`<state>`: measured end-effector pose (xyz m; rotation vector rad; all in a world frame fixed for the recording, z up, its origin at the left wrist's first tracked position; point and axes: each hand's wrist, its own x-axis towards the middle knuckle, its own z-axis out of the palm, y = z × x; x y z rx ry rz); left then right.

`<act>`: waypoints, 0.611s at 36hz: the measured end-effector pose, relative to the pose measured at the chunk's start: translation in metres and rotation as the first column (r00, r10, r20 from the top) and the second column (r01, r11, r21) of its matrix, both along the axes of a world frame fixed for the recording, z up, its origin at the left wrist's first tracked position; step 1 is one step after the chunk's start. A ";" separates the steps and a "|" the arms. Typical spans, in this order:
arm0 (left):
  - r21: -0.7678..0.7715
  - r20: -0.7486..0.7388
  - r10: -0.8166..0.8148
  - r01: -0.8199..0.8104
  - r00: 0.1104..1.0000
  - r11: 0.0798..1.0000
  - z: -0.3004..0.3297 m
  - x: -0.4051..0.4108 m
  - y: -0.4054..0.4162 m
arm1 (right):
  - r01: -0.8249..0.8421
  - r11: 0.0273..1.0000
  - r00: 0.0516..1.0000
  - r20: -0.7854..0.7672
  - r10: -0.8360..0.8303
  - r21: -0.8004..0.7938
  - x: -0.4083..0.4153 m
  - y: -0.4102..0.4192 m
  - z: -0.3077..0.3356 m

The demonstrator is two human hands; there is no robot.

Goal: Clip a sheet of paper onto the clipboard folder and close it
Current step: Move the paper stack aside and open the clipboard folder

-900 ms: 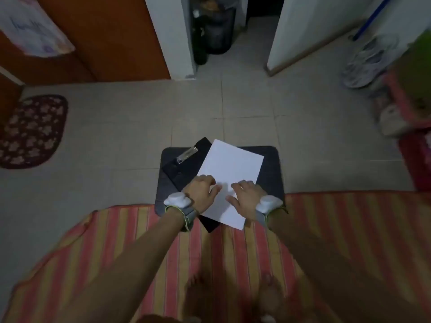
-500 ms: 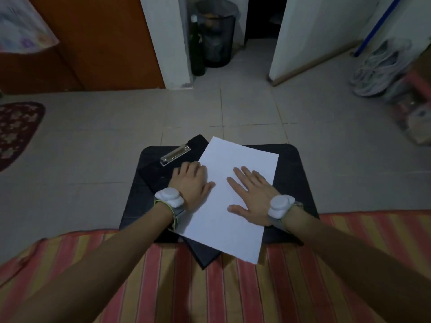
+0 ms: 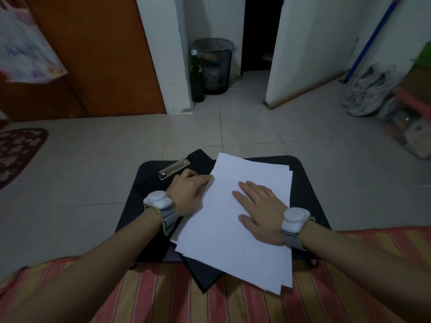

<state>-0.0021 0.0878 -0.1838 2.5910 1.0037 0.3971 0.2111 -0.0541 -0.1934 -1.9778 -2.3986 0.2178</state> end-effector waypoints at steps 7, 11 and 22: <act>0.068 -0.295 0.036 -0.017 0.955 0.998 -0.008 -0.017 0.019 | 0.064 0.998 0.997 -0.034 -0.063 0.028 -0.001 0.011 0.010; 0.092 -0.362 0.077 -0.047 0.929 0.995 -0.009 -0.013 0.006 | 0.074 0.997 0.997 -0.006 -0.074 -0.022 0.005 0.006 0.011; 0.092 -0.393 -0.085 0.131 0.915 0.987 -0.018 -0.004 -0.024 | -0.120 0.992 0.990 0.075 0.122 -0.031 0.004 -0.007 0.012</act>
